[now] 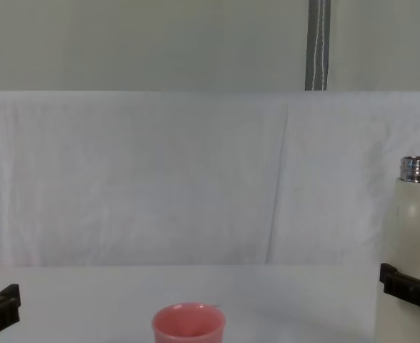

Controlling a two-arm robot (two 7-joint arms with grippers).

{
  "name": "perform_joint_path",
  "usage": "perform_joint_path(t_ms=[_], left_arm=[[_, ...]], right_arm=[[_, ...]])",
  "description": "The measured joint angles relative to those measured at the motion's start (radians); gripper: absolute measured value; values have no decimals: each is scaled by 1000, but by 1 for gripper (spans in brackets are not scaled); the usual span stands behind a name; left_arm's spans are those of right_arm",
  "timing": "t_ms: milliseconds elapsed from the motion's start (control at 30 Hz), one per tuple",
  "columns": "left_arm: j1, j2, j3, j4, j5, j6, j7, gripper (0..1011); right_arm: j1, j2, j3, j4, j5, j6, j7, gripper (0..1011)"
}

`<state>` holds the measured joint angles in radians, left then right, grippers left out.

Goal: Grasp the thermos with one hand and pour water into the cup lid.

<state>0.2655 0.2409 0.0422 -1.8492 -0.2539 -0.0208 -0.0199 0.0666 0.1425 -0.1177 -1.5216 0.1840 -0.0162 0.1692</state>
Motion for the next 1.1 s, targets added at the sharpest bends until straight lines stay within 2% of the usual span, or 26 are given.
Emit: perform_joint_path(t_ms=[767,1100], left_arm=[[0,0,0,0,0,0,0,1001],[0,0,0,0,0,0,0,1001]], right_arm=[[-64,15,6,-75,-5,16,-12,1001],[-121,26,20,-136,-9,18,-18,1001]])
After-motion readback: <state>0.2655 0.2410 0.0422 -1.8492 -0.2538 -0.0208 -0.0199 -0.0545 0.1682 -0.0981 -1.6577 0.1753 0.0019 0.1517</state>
